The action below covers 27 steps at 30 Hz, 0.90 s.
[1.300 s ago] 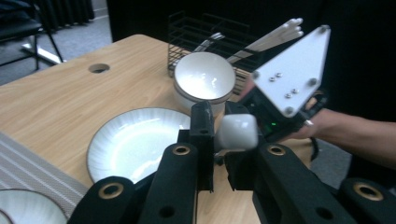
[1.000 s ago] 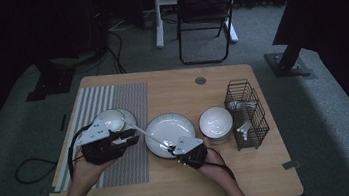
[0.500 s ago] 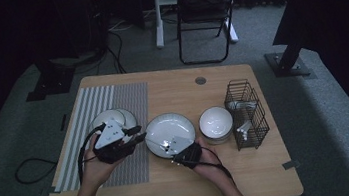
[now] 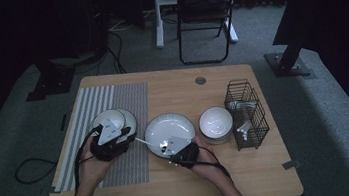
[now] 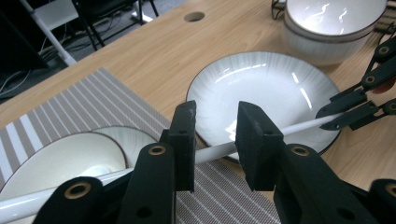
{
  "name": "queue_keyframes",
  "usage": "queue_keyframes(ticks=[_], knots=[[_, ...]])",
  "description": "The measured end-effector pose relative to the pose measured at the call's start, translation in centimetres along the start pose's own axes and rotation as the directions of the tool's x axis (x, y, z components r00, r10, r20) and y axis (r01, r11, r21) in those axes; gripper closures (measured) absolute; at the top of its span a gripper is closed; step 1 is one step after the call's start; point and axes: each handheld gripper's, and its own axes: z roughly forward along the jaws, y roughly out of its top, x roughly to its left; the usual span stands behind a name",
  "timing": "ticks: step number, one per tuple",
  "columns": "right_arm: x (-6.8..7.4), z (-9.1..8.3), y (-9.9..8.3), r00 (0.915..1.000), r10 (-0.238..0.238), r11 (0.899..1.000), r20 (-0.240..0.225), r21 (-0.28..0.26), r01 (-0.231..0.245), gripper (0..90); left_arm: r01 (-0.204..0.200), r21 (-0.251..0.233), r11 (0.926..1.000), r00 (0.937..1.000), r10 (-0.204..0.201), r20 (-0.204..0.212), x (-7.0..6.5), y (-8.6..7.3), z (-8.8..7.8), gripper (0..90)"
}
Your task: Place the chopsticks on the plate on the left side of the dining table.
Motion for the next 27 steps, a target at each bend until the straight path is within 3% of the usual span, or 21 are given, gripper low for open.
queue_keyframes(ticks=[5,11,18,27], knots=[[-0.3,1.0,1.1,0.9998,-0.021,0.999,-0.005,0.045,0.022,87.0,0.026,-0.042,0.9988,0.9994,-0.025,0.023,0.3,0.1,-0.8,68.3],[-0.5,2.3,2.3,0.999,-0.037,0.997,-0.023,0.072,0.039,86.9,0.038,-0.089,0.9953,0.9992,-0.037,0.019,1.0,0.7,-2.3,67.9],[-0.7,4.0,4.1,0.996,-0.072,0.992,-0.053,0.103,0.077,86.9,0.06,-0.134,0.9892,0.998,-0.062,-0.012,2.2,1.0,-4.1,67.8],[-0.9,6.7,5.9,0.9872,-0.126,0.98,-0.098,0.141,0.139,86.8,0.061,-0.15,0.9868,0.9969,-0.068,-0.04,3.1,0.9,-5.4,67.7]])
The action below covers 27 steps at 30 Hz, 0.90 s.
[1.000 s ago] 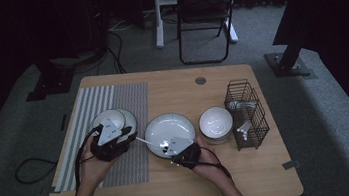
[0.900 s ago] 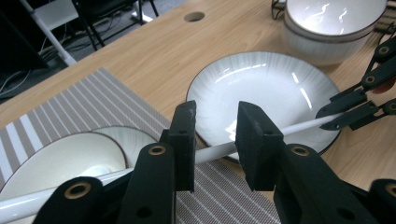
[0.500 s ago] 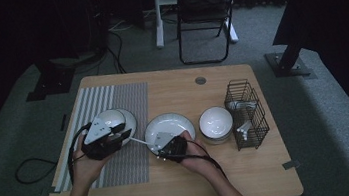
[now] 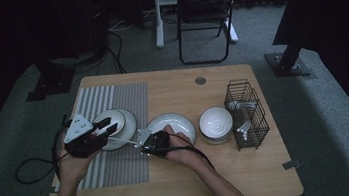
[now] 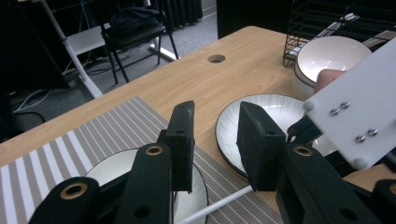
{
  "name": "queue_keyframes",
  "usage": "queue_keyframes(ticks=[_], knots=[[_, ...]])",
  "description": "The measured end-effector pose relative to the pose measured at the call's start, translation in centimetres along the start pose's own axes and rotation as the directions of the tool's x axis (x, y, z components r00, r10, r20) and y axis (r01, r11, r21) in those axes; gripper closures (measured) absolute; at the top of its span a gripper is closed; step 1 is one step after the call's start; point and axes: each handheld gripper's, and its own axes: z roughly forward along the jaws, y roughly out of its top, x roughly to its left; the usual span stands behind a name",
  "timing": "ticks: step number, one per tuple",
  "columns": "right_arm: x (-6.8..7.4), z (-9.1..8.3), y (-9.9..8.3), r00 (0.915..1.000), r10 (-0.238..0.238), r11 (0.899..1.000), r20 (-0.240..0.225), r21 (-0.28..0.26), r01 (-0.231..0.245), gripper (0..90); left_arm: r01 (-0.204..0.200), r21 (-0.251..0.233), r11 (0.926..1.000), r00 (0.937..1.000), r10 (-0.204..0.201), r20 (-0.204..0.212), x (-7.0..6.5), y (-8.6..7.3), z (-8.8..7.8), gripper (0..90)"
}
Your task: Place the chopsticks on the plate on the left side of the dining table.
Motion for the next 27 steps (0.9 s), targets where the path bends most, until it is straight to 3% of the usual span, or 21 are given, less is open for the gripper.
queue_keyframes(ticks=[9,27], knots=[[0.7,0.5,1.3,0.9971,-0.058,0.997,-0.049,-0.044,0.056,86.8,0.002,-0.008,1.0,1.0,-0.002,-0.003,0.1,0.0,-0.2,67.7],[-0.8,3.3,2.4,0.9945,-0.08,0.996,-0.068,0.045,0.083,86.7,-0.002,-0.006,1.0,1.0,0.002,0.001,0.0,0.0,0.0,67.7]])
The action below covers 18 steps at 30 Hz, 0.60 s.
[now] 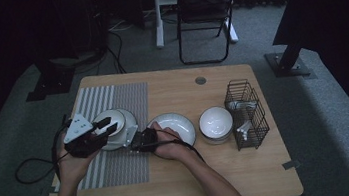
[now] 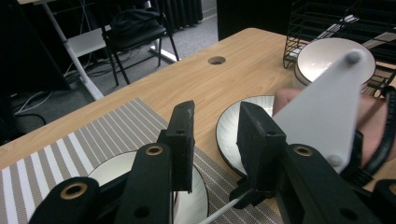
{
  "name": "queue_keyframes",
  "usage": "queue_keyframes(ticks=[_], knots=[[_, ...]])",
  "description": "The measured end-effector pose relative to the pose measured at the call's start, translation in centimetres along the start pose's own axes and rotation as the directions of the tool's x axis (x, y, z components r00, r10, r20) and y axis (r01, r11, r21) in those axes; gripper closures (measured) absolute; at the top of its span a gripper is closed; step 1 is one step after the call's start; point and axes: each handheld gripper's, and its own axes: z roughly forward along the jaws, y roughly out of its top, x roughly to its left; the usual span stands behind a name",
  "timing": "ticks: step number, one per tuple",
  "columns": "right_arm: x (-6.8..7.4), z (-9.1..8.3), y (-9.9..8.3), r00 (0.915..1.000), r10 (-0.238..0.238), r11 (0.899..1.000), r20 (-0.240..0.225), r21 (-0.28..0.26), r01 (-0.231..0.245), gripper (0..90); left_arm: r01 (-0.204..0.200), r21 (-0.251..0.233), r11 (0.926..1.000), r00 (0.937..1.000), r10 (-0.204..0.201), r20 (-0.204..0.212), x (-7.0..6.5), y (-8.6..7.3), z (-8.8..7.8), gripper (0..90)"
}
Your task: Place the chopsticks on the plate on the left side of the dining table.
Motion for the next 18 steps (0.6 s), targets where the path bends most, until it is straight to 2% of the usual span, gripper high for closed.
queue_keyframes(ticks=[9,13,18], knots=[[-0.8,0.7,-0.2,0.9999,0.01,1.0,-0.005,0.019,-0.01,84.8,0.006,0.0,1.0,1.0,-0.006,-0.006,0.2,-0.2,-0.2,67.6],[-1.0,0.8,-0.2,0.9991,0.043,0.999,0.004,0.013,-0.043,82.6,0.005,0.001,1.0,1.0,-0.005,-0.004,0.2,-0.2,-0.2,67.6],[-1.3,0.8,-0.1,0.9983,0.057,0.998,0.014,0.014,-0.057,81.8,0.003,0.004,1.0,1.0,-0.003,-0.002,0.1,-0.2,-0.1,67.6]])
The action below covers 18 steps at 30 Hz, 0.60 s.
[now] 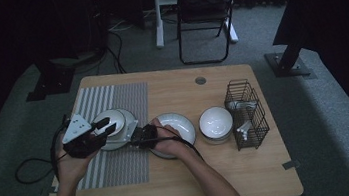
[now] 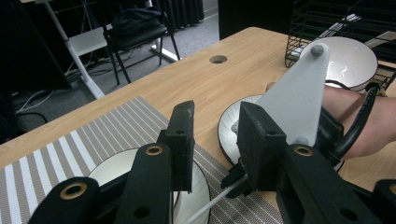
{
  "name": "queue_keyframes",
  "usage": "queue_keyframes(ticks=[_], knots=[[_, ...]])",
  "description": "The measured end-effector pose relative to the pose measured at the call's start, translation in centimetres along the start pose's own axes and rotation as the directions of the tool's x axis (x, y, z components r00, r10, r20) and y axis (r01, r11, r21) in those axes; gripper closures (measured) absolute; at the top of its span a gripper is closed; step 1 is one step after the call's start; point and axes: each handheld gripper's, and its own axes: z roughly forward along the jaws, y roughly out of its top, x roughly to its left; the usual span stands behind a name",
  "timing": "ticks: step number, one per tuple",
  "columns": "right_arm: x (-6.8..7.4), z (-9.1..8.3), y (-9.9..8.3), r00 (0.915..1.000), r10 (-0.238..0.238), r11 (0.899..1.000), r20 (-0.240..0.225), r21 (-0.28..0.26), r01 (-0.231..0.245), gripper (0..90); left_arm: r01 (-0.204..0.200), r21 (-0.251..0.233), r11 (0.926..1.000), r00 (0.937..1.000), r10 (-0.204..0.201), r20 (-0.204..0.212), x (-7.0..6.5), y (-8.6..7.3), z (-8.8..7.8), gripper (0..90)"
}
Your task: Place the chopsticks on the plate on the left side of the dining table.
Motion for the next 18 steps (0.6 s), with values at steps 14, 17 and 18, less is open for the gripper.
queue_keyframes(ticks=[14,17,18], knots=[[-0.47,0.73,0.65,0.9996,0.021,1.0,0.017,0.001,-0.021,79.3,0.0,-0.002,1.0,1.0,0.0,0.001,0.04,-0.06,-0.06,67.5],[-0.64,0.84,0.64,0.9993,0.035,0.999,0.014,-0.003,-0.035,78.9,0.0,-0.001,1.0,1.0,0.0,0.002,0.01,-0.11,0.02,67.4],[-0.68,0.88,0.65,0.9993,0.036,0.999,0.011,-0.005,-0.036,78.8,-0.001,0.0,1.0,1.0,0.001,0.002,0.0,-0.1,0.05,67.4]])
